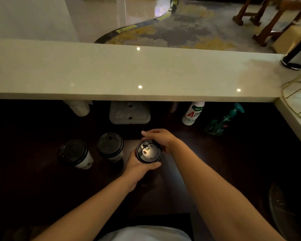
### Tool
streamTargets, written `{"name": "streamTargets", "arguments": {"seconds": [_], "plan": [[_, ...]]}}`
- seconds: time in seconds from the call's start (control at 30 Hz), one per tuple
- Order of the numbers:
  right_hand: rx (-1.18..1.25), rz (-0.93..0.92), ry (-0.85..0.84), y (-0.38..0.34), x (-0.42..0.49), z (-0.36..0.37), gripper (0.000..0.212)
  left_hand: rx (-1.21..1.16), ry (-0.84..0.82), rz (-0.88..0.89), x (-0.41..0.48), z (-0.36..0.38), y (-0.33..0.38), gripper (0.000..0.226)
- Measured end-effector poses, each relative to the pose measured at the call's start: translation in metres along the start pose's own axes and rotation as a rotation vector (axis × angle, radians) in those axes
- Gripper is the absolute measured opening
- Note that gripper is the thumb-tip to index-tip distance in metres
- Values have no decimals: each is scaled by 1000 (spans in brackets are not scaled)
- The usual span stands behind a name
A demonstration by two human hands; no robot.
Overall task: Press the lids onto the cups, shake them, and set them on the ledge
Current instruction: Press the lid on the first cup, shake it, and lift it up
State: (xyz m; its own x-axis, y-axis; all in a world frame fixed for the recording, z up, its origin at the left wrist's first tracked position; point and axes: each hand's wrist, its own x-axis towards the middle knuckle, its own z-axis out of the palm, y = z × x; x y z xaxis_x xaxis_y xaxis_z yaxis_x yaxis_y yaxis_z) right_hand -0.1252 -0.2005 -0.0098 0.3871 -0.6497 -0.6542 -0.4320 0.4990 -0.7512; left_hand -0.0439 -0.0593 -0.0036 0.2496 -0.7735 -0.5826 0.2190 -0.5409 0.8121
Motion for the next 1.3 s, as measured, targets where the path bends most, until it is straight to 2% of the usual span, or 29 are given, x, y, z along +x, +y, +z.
{"name": "streamTargets", "arguments": {"seconds": [0.1, 0.13, 0.2, 0.3, 0.47, 0.67, 0.77, 0.97, 1.13, 1.3], "plan": [[153, -13, 22, 1, -12, -16, 53, 21, -15, 41, -2, -17, -1, 98], [220, -24, 43, 4, -16, -23, 49, 16, -3, 42, -3, -22, -1, 97], [337, -45, 94, 14, -27, -36, 42, -76, 45, 32, -5, -33, -2, 79], [408, -41, 128, 37, -42, -39, 39, -238, 109, -8, -4, -37, -10, 59], [497, -18, 120, 72, -57, 3, 30, -259, 158, -55, 4, -17, -20, 54], [577, -30, 193, 88, -64, 35, 33, -173, 163, 6, 11, -6, -17, 56], [582, -43, 207, 85, -68, 38, 32, -109, 170, 45, 14, -6, -18, 57], [524, -101, 251, 78, -68, 39, 34, -91, 122, 89, 11, -7, -19, 47], [440, -79, 255, 64, -61, 16, 31, -96, 63, 114, 7, -9, -21, 23], [265, 15, 209, 36, -50, -14, 21, -52, -12, 123, 1, -15, -24, 31]]}}
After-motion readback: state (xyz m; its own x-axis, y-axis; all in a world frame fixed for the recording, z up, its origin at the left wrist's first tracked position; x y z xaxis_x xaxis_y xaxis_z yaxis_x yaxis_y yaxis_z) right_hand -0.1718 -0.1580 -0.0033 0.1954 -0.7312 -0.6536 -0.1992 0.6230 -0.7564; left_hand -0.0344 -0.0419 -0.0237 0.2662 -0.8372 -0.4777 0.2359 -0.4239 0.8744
